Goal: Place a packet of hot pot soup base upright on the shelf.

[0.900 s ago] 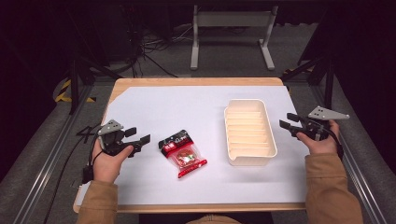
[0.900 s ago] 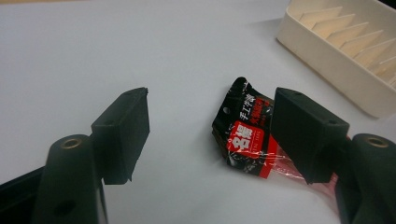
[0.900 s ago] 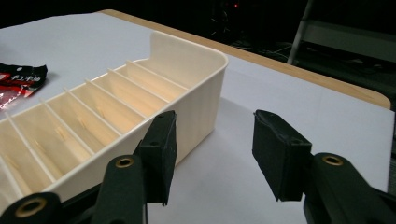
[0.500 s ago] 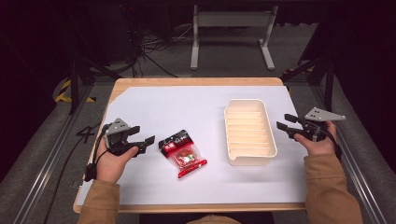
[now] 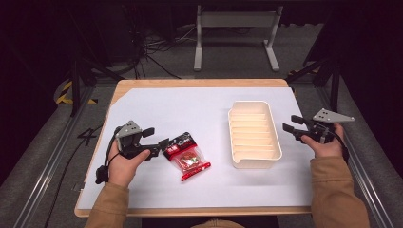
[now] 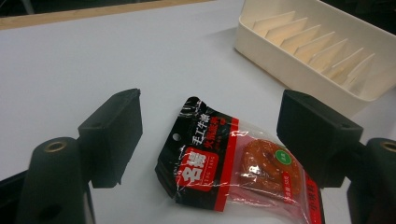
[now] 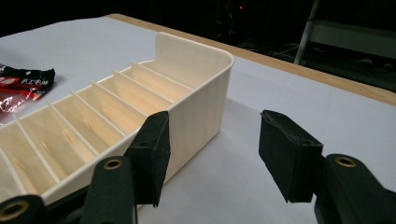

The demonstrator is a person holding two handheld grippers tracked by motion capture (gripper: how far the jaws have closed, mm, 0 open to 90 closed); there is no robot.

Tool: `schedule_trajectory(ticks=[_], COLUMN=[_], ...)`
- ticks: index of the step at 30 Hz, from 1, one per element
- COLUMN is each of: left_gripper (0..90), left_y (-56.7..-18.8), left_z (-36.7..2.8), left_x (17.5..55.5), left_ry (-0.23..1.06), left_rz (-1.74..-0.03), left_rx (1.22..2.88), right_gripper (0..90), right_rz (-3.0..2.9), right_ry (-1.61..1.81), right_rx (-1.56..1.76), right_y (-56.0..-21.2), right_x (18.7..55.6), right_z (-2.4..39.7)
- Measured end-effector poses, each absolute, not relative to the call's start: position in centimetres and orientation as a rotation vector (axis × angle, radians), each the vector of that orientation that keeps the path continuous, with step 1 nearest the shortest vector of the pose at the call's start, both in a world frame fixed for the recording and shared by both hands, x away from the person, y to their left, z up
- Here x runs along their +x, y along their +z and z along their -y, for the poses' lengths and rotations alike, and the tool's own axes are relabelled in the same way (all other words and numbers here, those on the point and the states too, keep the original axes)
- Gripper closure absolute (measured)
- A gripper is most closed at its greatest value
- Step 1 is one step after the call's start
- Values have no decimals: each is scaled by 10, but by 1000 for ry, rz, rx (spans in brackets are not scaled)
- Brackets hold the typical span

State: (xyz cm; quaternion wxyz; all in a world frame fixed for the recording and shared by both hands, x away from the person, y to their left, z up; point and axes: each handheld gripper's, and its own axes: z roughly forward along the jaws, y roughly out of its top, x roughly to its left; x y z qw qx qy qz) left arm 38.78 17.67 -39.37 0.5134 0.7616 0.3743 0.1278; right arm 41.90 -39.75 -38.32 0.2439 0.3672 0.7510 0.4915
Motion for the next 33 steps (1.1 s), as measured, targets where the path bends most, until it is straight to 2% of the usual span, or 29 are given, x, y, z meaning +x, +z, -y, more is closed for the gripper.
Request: schedule_trajectory(ticks=[8, 15, 23, 28, 33], left_gripper=[193, 177, 261, 358, 411], left_y=[-408, -425, -436, -441, -445], left_z=[-171, -169, -168, -167, -167], left_x=[397, 409, 415, 418, 420], left_ry=[296, 220, 171, 111, 73], left_rz=[-961, -1071, -1100, -1119, -1135], left_rx=[1807, 1792, 1850, 1890, 1919], right_gripper=[430, 429, 426, 426, 425], right_rz=[-2033, -2043, -2068, -2092, -2117], right_ry=[1361, 1352, 1341, 1321, 1302], right_rx=[1021, 1024, 1028, 1021, 1017], right_y=[-383, -385, -387, -389, -391], right_x=[419, 420, 422, 423, 424], right_z=[403, 402, 399, 394, 391])
